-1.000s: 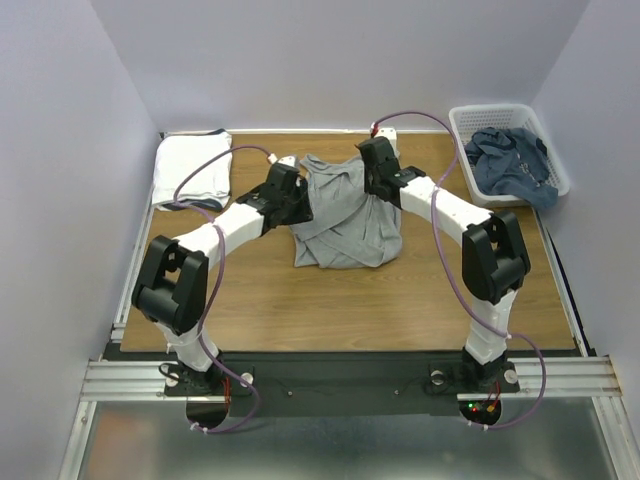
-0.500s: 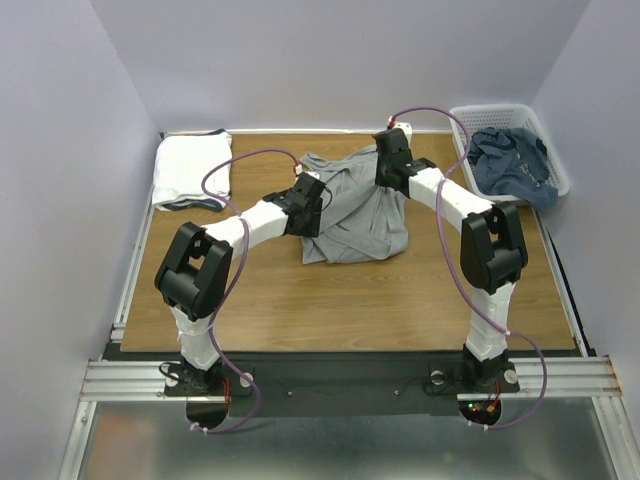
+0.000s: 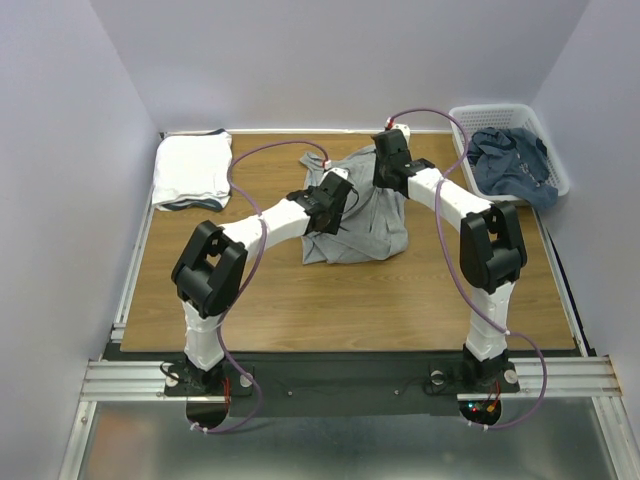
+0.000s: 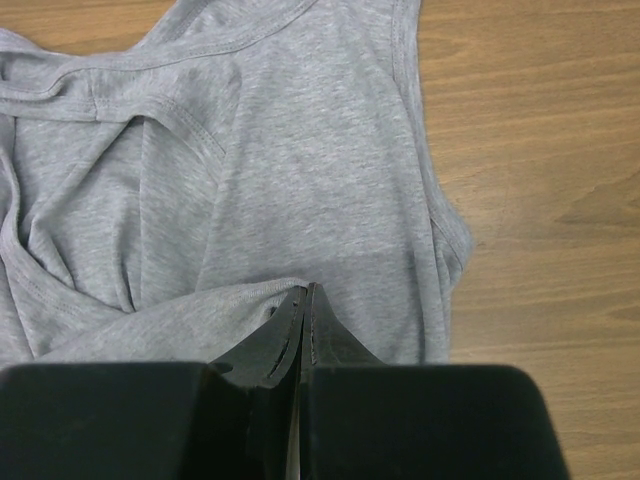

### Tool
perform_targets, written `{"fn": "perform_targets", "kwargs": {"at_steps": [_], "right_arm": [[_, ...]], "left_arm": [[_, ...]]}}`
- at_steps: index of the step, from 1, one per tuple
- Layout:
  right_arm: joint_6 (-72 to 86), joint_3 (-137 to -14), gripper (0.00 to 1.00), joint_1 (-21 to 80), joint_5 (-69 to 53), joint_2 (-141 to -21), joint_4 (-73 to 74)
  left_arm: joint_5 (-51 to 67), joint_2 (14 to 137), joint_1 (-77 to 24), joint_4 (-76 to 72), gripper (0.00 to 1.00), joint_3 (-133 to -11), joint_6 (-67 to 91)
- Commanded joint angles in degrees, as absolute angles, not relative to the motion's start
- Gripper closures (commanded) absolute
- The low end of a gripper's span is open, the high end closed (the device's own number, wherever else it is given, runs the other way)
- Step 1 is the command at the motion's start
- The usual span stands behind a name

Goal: Fold and stack the tank tops
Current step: Flatten the tank top out

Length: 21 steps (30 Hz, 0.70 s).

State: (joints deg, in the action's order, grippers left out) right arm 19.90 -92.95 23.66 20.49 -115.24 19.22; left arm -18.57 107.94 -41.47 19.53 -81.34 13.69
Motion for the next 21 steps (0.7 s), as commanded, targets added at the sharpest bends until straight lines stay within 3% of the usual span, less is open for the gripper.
{"fn": "perform_targets", "kwargs": {"at_steps": [1, 21], "right_arm": [[20.5, -95.2, 1.0, 23.6, 20.0, -115.6, 17.8], [20.7, -94.5, 1.0, 22.8, 19.2, -115.6, 17.6]], "left_arm": [[-21.4, 109.2, -41.3, 21.8, 0.41, -82.6, 12.7], [-24.6, 112.9, -42.0, 22.3, 0.46, -84.3, 10.7]]}}
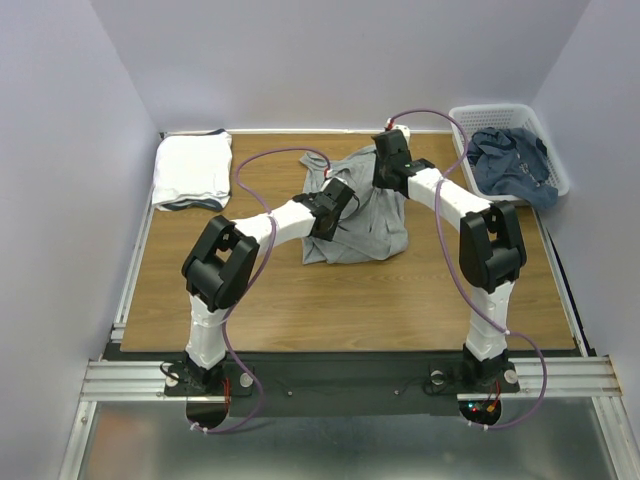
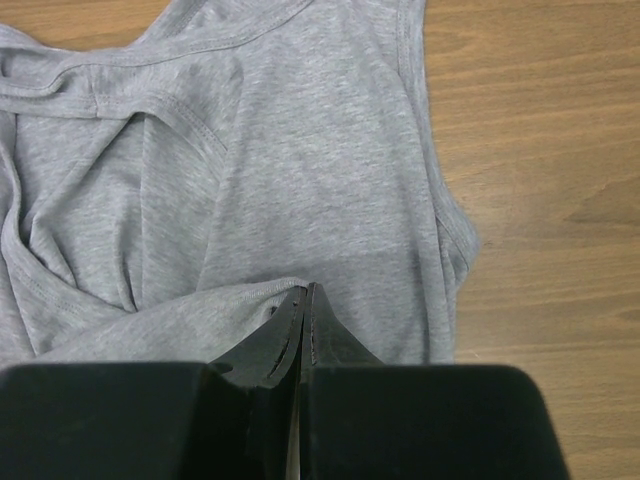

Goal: Fold and stack the tank tops
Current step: Flatten the tank top out

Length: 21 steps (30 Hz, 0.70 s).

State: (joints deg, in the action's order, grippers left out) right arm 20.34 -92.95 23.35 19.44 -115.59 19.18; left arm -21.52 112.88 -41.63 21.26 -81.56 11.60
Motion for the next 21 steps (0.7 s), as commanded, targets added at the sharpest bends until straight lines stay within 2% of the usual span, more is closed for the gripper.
{"fn": "perform_targets", "kwargs": {"at_steps": [1, 4, 10, 21], "right_arm": [[20.7, -94.4, 1.0, 22.7, 19.2, -115.5, 17.5], [20.7, -94.2, 1.0, 22.7, 19.3, -115.4, 17.4], [20.4, -93.8, 1.0, 22.5, 19.4, -115.0, 17.4], [20.4, -93.0, 1.0, 22.2, 19.4, -114.8, 17.2]], "left_arm": [[-25.0, 113.1, -42.1, 22.6, 0.47, -84.4, 10.7], [-26.7, 113.3, -42.1, 22.8, 0.51, -84.6, 10.6], [-28.7, 112.7, -42.2, 22.9, 0.74, -85.4, 10.5], [-29.5, 111.1, -42.0, 23.3, 0.87, -87.6, 10.0]]}}
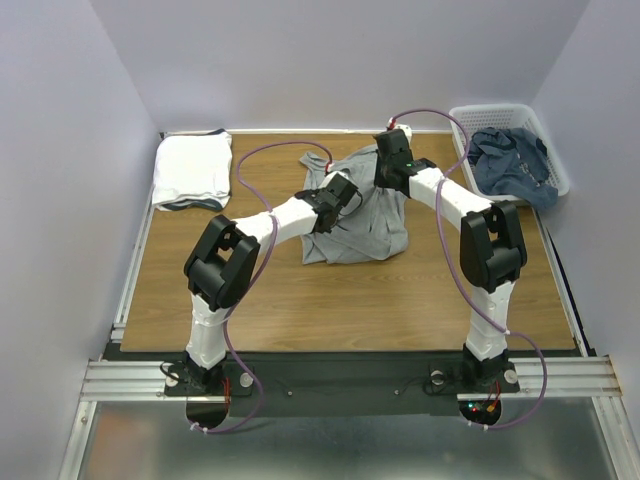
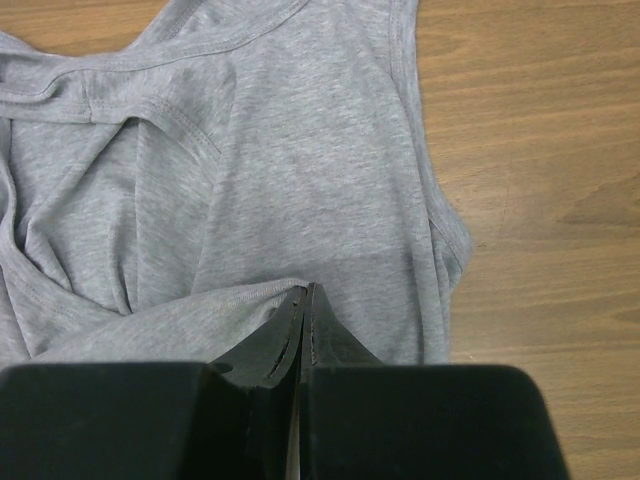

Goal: Fold and stack the tank tops
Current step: Flatten the tank top out

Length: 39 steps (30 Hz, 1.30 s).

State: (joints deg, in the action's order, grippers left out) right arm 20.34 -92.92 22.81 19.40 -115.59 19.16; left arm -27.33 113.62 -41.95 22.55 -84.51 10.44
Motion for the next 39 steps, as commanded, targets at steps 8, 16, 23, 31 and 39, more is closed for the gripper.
{"fn": "perform_targets", "kwargs": {"at_steps": [8, 16, 23, 31, 39], "right_arm": [[20.5, -89.9, 0.6, 22.2, 20.4, -109.6, 17.7], [25.3, -74.5, 0.45, 22.2, 19.9, -92.7, 22.1], [26.9, -63.9, 0.62, 22.3, 16.5, -88.8, 22.4], [26.0, -68.0, 0.66, 24.9, 16.3, -96.7, 21.9], [27.7, -63.5, 0.61, 26.4, 16.9, -96.1, 21.8]], "left_arm": [[-27.6, 110.4, -40.3, 23.2, 1.0, -88.6, 12.8], [-16.6, 106.7, -34.4, 20.5, 1.0, -88.5, 17.2], [-7.0, 103.4, -29.2, 16.7, 1.0, -85.9, 20.6], [-4.6, 103.4, -28.7, 16.3, 1.0, -85.3, 20.7], [-3.2, 102.8, -27.6, 16.6, 1.0, -85.8, 20.8]]}}
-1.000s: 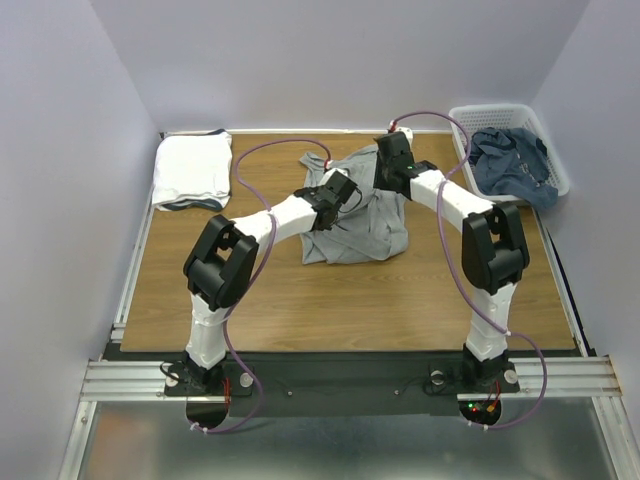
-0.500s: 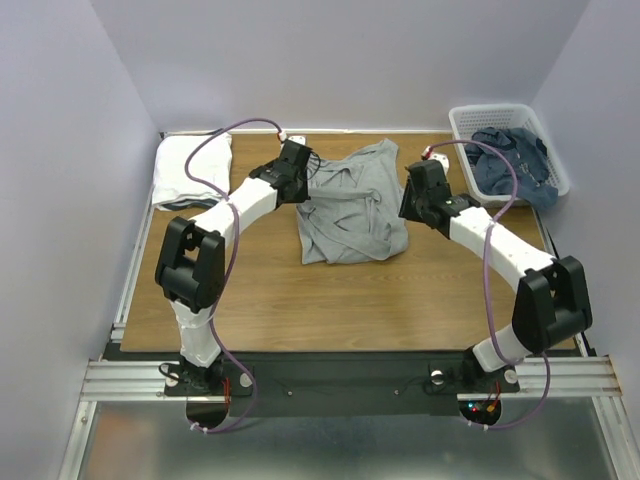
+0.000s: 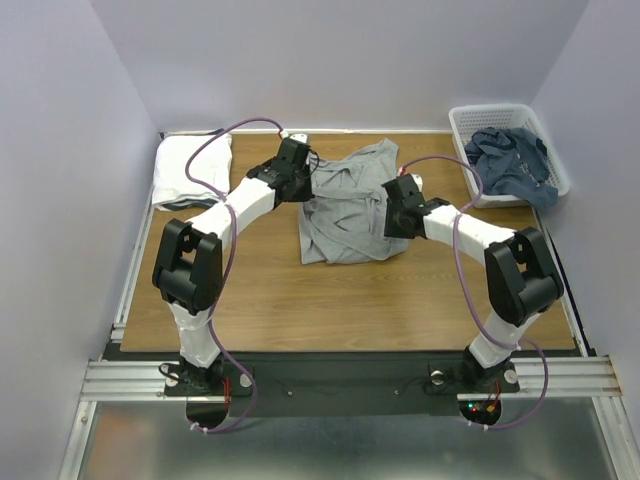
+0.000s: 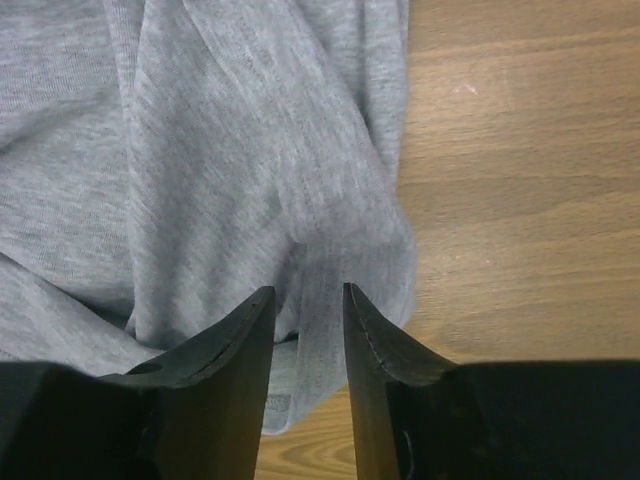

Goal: Fold and stack the tank tops
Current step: Flatten the tank top out

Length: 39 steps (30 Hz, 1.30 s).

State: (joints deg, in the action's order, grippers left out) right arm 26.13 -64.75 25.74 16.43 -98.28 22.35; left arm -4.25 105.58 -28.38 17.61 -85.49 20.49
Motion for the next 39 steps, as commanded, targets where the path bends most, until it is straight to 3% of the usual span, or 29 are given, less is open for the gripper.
{"fn": "perform_targets", "kwargs": {"at_steps": [1, 4, 10, 15, 23, 32, 39], "right_arm": [[27.9, -62.3, 0.59, 26.5, 17.0, -95.4, 21.7], [28.3, -61.1, 0.54, 26.5, 17.0, -94.7, 21.6], [28.9, -59.9, 0.53, 26.6, 16.5, -95.4, 21.0], [29.9, -58.0, 0.7, 26.6, 19.3, -94.0, 20.8], [31.5, -54.7, 0.86, 26.6, 23.0, -91.3, 21.1], [31.6, -54.7, 1.0, 26.2, 29.7, -84.1, 24.5], [27.7, -68.9, 1.0, 24.1, 35.9, -77.0, 29.9]], "left_arm": [[-3.2, 102.9, -27.5, 16.6, 1.0, -85.8, 20.8], [-2.9, 103.0, -27.3, 16.8, 1.0, -85.8, 20.7], [-2.5, 103.4, -27.2, 16.6, 1.0, -85.6, 20.8], [-3.1, 103.2, -26.8, 17.0, 1.0, -85.8, 20.7], [-3.2, 102.4, -25.3, 17.6, 1.0, -85.4, 20.6], [-3.3, 98.4, -22.8, 18.3, 1.0, -84.1, 20.5], [-4.0, 91.2, -19.4, 19.9, 1.0, -88.3, 21.3]]}}
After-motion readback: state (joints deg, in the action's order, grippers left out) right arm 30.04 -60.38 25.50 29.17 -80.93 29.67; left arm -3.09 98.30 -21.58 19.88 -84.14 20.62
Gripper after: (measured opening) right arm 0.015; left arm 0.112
